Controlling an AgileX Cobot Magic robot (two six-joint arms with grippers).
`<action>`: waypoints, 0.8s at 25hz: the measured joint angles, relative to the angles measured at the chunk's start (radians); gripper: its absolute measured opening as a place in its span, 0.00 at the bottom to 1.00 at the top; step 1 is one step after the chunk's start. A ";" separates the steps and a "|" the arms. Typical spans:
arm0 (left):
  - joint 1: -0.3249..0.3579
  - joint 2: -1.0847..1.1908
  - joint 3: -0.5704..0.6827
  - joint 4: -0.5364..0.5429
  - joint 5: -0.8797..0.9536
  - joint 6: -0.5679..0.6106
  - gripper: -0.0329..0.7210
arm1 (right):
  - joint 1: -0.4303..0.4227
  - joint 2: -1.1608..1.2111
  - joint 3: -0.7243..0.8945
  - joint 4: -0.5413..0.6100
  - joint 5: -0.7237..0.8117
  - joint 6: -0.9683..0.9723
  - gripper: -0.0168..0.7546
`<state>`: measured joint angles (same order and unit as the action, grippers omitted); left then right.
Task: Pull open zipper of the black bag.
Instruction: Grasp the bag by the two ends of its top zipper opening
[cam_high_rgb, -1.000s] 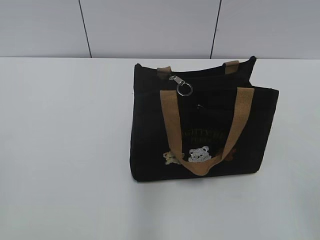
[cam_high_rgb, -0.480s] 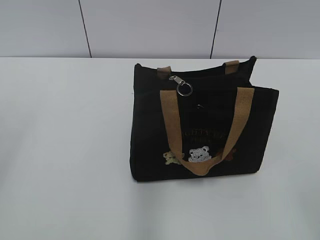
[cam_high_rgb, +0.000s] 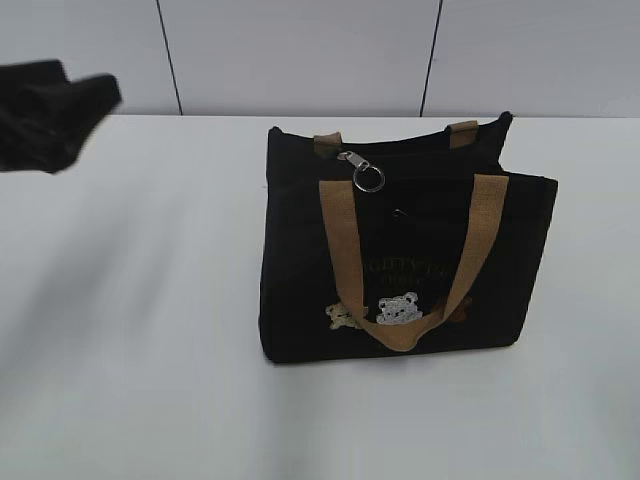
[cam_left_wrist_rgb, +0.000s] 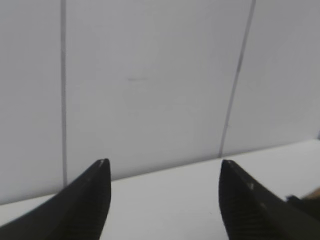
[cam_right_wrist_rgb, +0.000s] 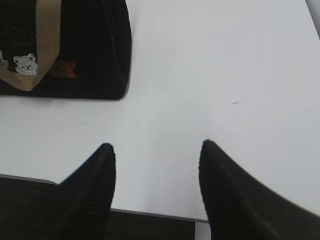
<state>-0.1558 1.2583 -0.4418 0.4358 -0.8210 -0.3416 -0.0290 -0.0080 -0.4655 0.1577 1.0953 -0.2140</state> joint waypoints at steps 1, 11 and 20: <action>0.000 0.080 -0.014 0.058 -0.043 -0.010 0.72 | 0.000 0.000 0.000 0.000 0.000 0.000 0.55; 0.000 0.501 -0.379 0.740 -0.173 -0.377 0.72 | 0.000 0.000 0.000 0.000 0.000 0.000 0.55; -0.043 0.665 -0.622 1.025 -0.276 -0.499 0.69 | 0.000 0.000 0.000 0.000 0.000 0.000 0.55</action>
<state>-0.1990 1.9232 -1.0636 1.4610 -1.0972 -0.8407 -0.0290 -0.0080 -0.4655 0.1577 1.0953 -0.2140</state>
